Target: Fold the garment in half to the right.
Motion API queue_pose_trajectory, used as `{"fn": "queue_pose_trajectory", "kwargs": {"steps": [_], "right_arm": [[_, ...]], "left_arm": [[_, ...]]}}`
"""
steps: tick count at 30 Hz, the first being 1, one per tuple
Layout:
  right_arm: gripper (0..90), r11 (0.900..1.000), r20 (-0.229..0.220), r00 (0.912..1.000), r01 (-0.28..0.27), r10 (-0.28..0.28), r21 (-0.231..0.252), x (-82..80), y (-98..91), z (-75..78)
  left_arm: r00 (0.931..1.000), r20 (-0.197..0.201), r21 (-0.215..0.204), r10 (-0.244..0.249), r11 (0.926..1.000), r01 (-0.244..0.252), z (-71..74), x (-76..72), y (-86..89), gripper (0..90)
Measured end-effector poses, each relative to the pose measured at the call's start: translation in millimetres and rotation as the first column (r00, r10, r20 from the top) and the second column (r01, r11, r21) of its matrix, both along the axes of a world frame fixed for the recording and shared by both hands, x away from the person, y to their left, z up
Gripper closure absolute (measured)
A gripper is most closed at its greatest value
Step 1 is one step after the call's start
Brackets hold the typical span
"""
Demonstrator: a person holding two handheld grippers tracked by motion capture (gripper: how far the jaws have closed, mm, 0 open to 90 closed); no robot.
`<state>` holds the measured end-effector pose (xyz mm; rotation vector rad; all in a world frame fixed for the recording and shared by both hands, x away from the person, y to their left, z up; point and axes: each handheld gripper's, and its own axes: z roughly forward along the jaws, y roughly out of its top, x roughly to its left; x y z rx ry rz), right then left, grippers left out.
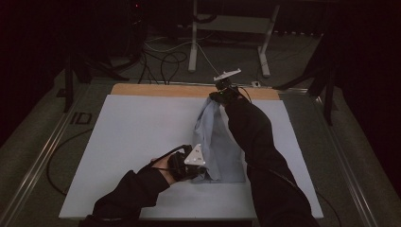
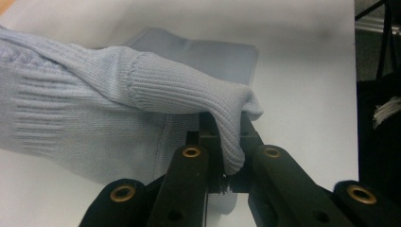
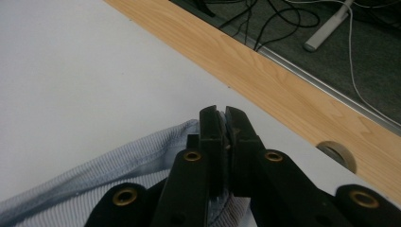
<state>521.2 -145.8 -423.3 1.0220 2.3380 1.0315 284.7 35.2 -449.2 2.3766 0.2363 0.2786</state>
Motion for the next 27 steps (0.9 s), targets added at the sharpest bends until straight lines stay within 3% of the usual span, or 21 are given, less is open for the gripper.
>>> {"fn": "queue_pose_trajectory", "kwargs": {"steps": [11,18,25,27], "right_arm": [[87.1,0.9995,-0.017,0.9996,0.025,-0.024,0.020,2.7,-22.3,-8.5],[87.0,0.9993,-0.046,0.9988,0.017,-0.016,0.034,7.0,-23.5,-21.0],[86.8,0.9968,-0.070,0.9971,-0.024,0.029,0.077,14.0,-20.5,-30.3],[86.8,0.9972,-0.079,0.9959,-0.039,0.044,0.065,17.3,-16.8,-32.5]], "left_arm": [[0.9989,0.014,0.051,-0.045,0.9977,0.044,-8.8,5.8,-37.9,88.6],[0.9985,0.005,0.070,-0.054,0.9961,0.053,-18.1,8.5,-52.1,88.6],[0.9986,-0.015,0.082,-0.051,0.9953,0.052,-35.7,12.7,-62.1,88.5],[0.9986,-0.025,0.084,-0.047,0.9953,0.049,-41.8,15.7,-66.7,88.5]]}}
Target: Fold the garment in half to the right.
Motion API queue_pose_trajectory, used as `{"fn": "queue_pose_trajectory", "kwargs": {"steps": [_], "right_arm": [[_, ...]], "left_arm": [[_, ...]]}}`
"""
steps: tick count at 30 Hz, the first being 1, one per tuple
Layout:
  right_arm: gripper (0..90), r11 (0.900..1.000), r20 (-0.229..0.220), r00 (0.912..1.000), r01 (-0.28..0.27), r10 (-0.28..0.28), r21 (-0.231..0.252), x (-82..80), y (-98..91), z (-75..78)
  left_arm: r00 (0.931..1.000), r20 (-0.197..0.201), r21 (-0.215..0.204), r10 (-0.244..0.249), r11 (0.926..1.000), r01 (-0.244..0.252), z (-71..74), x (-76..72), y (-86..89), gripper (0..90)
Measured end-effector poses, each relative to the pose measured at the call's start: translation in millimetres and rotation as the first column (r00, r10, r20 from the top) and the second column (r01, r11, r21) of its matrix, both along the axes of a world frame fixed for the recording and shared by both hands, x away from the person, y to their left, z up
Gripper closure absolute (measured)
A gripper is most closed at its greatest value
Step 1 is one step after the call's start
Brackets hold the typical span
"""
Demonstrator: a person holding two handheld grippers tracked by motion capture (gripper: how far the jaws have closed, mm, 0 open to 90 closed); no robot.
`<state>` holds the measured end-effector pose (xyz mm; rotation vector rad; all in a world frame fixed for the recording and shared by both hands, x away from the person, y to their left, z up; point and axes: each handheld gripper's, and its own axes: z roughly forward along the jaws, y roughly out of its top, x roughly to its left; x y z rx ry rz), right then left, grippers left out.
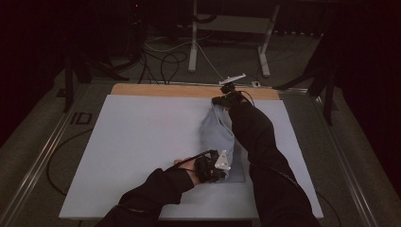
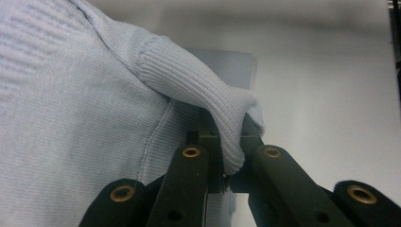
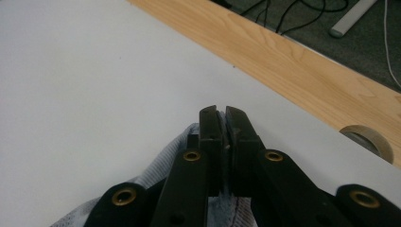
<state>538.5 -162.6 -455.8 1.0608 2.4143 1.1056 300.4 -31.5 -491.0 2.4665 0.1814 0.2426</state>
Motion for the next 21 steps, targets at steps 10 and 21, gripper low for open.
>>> {"fn": "queue_pose_trajectory", "kwargs": {"steps": [10,21], "right_arm": [[86.5,0.9995,-0.022,0.9995,-0.024,0.025,0.018,5.4,0.9,-8.1],[20.1,0.9958,-0.020,0.9987,-0.046,0.048,0.079,0.2,-17.6,-7.9]], "left_arm": [[0.9999,-0.012,-0.002,-0.007,1.0000,0.007,-8.2,6.5,-10.0,88.3],[0.9998,-0.017,0.009,0.004,1.0000,-0.004,-10.2,9.5,-23.2,88.2]]}}
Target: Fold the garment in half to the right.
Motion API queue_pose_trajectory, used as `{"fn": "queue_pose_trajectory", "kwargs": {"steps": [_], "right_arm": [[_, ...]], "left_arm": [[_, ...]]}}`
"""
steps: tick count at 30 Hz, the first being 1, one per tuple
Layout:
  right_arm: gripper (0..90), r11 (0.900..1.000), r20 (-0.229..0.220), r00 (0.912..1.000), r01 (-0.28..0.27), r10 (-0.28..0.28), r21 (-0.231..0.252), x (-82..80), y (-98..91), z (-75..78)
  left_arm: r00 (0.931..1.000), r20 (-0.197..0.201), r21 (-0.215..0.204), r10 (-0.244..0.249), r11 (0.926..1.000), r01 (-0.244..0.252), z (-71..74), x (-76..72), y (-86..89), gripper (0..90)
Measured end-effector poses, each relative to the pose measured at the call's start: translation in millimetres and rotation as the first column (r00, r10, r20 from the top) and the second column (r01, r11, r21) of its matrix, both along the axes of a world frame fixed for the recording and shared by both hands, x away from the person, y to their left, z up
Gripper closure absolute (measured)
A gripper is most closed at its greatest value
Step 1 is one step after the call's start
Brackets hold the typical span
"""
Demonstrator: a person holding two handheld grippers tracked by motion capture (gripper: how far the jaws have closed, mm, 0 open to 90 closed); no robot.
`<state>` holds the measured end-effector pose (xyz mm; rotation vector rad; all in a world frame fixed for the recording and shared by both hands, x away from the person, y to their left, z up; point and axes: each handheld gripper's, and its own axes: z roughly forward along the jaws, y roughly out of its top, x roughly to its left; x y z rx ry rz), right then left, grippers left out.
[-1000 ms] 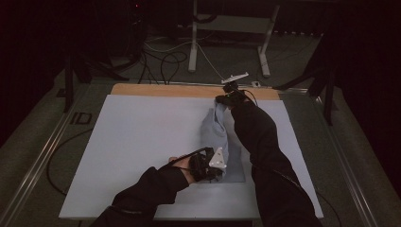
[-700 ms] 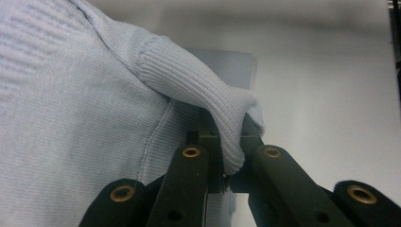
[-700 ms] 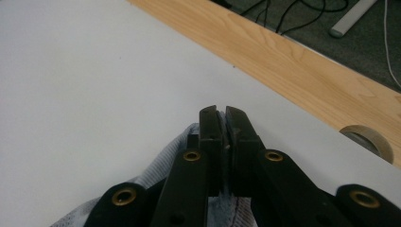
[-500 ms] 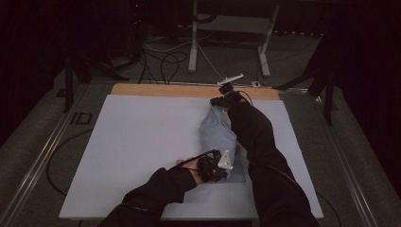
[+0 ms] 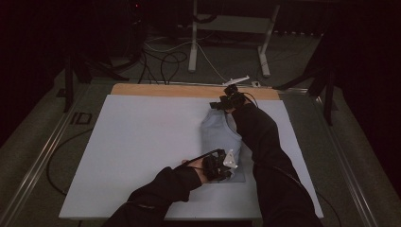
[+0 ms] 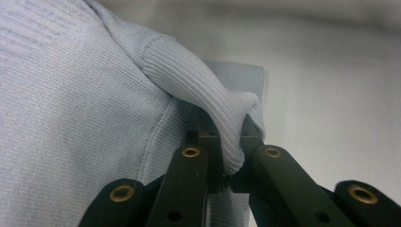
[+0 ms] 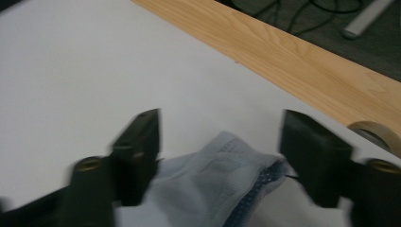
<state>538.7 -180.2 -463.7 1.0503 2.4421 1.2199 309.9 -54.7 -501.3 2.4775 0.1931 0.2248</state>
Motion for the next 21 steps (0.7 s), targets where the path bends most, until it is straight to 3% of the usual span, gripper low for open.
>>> {"fn": "queue_pose_trajectory", "kwargs": {"steps": [4,6,7,15,21], "right_arm": [[13.0,0.9996,0.003,1.0000,0.002,-0.002,0.029,-3.4,-8.4,5.8],[11.6,0.9994,0.008,1.0000,-0.004,0.004,0.033,-5.1,-12.6,8.5],[10.3,0.9994,0.006,1.0000,0.000,-0.001,0.033,-6.1,-14.6,9.8],[10.3,0.9993,0.026,0.9996,0.006,-0.007,0.036,-15.1,-28.7,14.3],[10.3,0.9996,0.023,0.9997,-0.012,0.011,0.027,-22.3,-33.2,14.1]], "left_arm": [[0.9996,-0.027,-0.016,-0.004,0.9999,0.003,-0.1,0.2,-1.8,86.9],[0.9991,-0.040,-0.024,-0.017,0.9996,0.016,0.7,0.8,-1.2,78.2],[0.9960,-0.082,-0.052,-0.034,0.9982,0.030,2.0,0.8,-1.1,76.9],[0.9943,-0.079,-0.046,-0.072,0.9966,0.069,6.9,-4.3,-1.8,60.7],[0.9955,-0.069,-0.059,-0.064,0.9964,0.060,13.9,-4.7,3.8,59.0]]}}
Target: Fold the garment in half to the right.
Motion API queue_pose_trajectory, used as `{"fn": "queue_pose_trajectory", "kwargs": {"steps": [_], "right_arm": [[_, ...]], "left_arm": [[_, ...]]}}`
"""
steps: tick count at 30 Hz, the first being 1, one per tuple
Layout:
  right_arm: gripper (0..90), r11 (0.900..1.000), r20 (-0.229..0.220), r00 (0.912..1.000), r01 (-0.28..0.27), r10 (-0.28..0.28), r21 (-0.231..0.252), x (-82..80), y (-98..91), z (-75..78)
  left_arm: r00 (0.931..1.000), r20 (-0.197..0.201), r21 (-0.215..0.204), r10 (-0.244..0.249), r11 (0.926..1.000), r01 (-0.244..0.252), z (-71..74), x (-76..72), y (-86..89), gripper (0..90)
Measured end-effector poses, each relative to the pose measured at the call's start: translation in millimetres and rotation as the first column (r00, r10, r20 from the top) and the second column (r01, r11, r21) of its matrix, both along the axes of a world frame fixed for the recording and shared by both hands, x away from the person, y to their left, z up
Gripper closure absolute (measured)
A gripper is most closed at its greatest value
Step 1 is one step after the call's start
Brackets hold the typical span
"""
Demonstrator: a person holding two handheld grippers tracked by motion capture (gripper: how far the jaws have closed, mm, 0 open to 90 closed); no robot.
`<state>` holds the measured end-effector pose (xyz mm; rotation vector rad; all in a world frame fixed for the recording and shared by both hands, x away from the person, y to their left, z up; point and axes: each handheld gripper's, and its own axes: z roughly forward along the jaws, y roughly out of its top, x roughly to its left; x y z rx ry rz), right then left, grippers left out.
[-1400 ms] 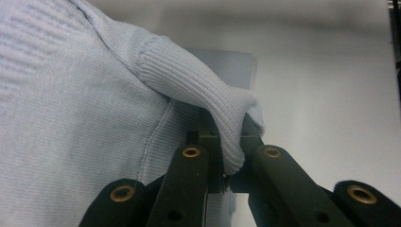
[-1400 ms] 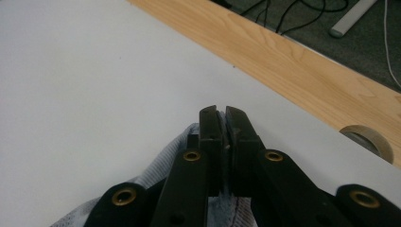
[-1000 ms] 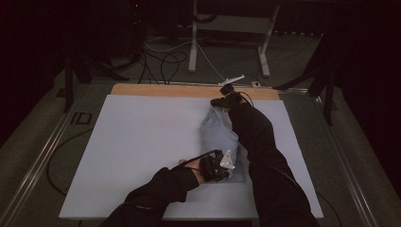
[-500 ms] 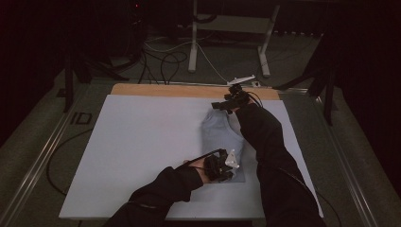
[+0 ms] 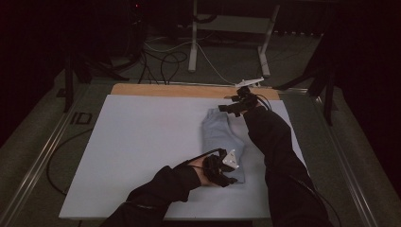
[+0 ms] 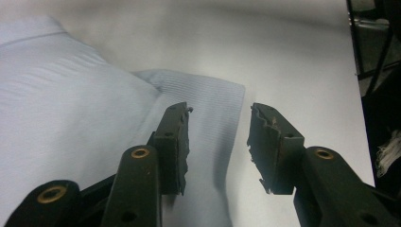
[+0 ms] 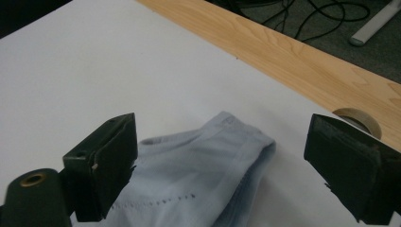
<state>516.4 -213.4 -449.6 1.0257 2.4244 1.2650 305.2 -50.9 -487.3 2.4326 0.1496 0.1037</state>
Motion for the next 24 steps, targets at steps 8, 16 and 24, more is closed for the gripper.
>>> {"fn": "queue_pose_trajectory", "kwargs": {"steps": [8,16,24], "right_arm": [[10.3,0.9998,0.015,0.9999,-0.005,0.005,0.018,-8.3,-1.9,4.7],[10.3,0.9997,0.026,0.9994,-0.022,0.022,-0.003,-17.9,1.0,7.8],[10.3,0.9985,0.044,0.9981,-0.042,0.044,-0.034,-27.4,3.2,7.6]], "left_arm": [[0.9999,0.011,-0.012,0.000,0.9999,0.000,14.6,-0.1,13.8,58.3],[0.9996,0.027,-0.028,0.007,0.9996,-0.006,24.7,1.1,33.4,54.8],[0.9991,0.020,-0.053,0.039,0.9979,-0.038,31.7,2.3,63.3,46.4]]}}
